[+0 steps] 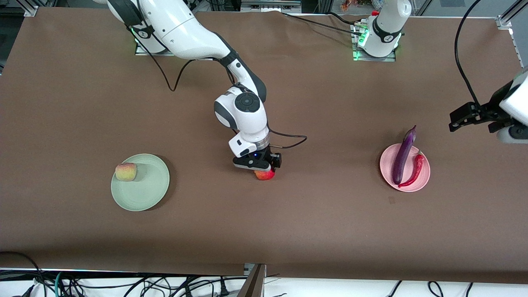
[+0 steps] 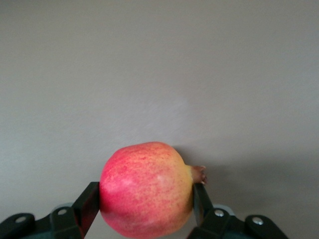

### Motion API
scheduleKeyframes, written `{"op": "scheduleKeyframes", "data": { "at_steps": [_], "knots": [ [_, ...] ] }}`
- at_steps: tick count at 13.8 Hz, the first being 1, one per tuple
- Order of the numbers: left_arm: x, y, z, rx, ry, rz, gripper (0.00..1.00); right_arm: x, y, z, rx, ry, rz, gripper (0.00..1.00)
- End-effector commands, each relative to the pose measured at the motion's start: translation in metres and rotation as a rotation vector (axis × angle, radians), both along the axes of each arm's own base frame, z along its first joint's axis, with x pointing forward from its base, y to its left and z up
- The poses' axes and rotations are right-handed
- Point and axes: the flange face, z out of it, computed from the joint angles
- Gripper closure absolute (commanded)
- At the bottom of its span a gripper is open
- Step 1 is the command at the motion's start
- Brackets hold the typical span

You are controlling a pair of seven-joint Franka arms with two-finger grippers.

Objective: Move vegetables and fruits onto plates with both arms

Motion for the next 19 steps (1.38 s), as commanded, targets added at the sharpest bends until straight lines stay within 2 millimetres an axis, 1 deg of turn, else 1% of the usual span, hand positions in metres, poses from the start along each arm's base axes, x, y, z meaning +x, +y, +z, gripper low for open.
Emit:
{"op": "scheduleKeyframes", "data": {
  "at_steps": [1, 3, 4, 5, 6, 7, 9, 11, 12, 13, 15, 16, 17, 19],
  "knots": [
    [-0.066, -0.012, -0.007, 0.023, -0.035, -0.029, 0.00, 0.020, -0.043, 0.064, -0.090, 0.076, 0.044, 0.84],
    [-0.069, -0.006, -0.010, 0.029, 0.004, -0.021, 0.00, 0.039, -0.092, 0.098, -0.085, 0.173, 0.108, 0.84],
    [-0.069, -0.006, -0.010, 0.029, 0.005, -0.021, 0.00, 0.049, -0.122, 0.112, -0.086, 0.228, 0.164, 0.84],
    [-0.067, -0.008, -0.011, 0.029, 0.008, -0.024, 0.00, 0.061, -0.159, 0.125, -0.081, 0.277, 0.199, 0.83],
    [-0.065, -0.008, -0.007, 0.028, -0.001, -0.024, 0.00, 0.071, -0.194, 0.129, -0.089, 0.320, 0.231, 0.83],
    [-0.060, -0.011, -0.007, 0.027, 0.000, -0.024, 0.00, 0.079, -0.229, 0.132, -0.104, 0.363, 0.265, 0.83],
    [-0.052, -0.015, -0.004, 0.025, 0.029, -0.029, 0.00, 0.091, -0.289, 0.126, -0.114, 0.431, 0.324, 0.84],
    [-0.041, -0.014, -0.004, 0.022, 0.064, -0.026, 0.00, 0.100, -0.357, 0.107, -0.107, 0.475, 0.363, 0.84],
    [-0.040, -0.010, -0.002, 0.015, 0.063, -0.019, 0.00, 0.104, -0.388, 0.097, -0.097, 0.492, 0.368, 0.84],
    [-0.039, -0.009, -0.002, 0.018, 0.063, -0.018, 0.00, 0.105, -0.406, 0.086, -0.089, 0.508, 0.366, 0.84],
    [-0.038, -0.009, -0.004, 0.016, 0.066, -0.018, 0.00, 0.106, -0.411, 0.066, -0.086, 0.525, 0.358, 0.84],
    [-0.039, -0.010, -0.004, 0.018, 0.068, -0.021, 0.00, 0.107, -0.412, 0.062, -0.085, 0.520, 0.349, 0.84],
    [-0.039, -0.013, -0.004, 0.020, 0.068, -0.025, 0.00, 0.110, -0.415, 0.047, -0.083, 0.519, 0.341, 0.84],
    [-0.039, -0.014, -0.004, 0.020, 0.068, -0.027, 0.00, 0.116, -0.424, 0.025, -0.081, 0.491, 0.331, 0.84]
  ]
}}
